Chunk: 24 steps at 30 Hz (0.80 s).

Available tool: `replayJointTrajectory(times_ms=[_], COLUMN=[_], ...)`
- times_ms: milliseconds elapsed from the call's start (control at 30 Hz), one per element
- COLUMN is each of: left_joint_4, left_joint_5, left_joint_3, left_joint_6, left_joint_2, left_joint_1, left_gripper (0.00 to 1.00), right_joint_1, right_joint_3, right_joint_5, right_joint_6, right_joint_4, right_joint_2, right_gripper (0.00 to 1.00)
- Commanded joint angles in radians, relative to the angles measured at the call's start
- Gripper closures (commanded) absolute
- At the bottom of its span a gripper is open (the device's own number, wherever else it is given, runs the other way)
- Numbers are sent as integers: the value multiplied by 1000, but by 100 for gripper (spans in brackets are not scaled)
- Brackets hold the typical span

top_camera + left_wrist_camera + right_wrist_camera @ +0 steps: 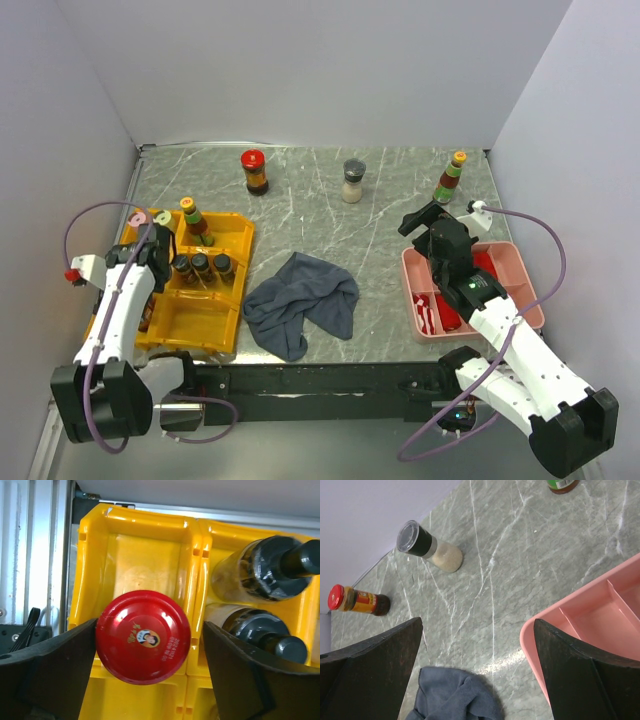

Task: Organize the condiment bottles
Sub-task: Place the bottle in the storage box.

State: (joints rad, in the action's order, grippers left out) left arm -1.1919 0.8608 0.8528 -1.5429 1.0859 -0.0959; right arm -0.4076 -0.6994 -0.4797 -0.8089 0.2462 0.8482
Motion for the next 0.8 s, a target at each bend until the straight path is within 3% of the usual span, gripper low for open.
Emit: replayJointTrajectory(times_ms=[0,167,333,467,567,633,667,733,767], left_joint_4=[18,-24,-14,225,482,633,778,911,976], left_joint_5=[40,72,87,14,-161,-401,-492,-727,-762], left_joint_3=[32,104,207,236,229,210,187,169,173], left_joint_6=[17,35,96,380,625,801,846,912,908], left_joint_2=[-58,-73,-112,-168,-225,-265,-274,-270,-255], left_joint_1=[-2,-4,-4,-4,-4,-4,-4,-4,-4], left_gripper=[10,1,1,1,1,1,1,1,1], right_joint_1=[4,4,4,3,3,3,4,3,3], right_joint_3=[-18,-18,-20,-25,-20,-15,-11,-3,4], right_joint_5=[-10,-10,10,21,41,59,85,114,136], right_joint_6=[13,19,27,31,46,63,80,102,118], right_joint_4=[-25,-25,-30,-25,-33,-53,-58,-85,-96], right_joint_2=[-17,-23,-21,-20,-26,-31,-35,-41,-49], right_gripper=[0,0,0,0,0,0,0,0,0])
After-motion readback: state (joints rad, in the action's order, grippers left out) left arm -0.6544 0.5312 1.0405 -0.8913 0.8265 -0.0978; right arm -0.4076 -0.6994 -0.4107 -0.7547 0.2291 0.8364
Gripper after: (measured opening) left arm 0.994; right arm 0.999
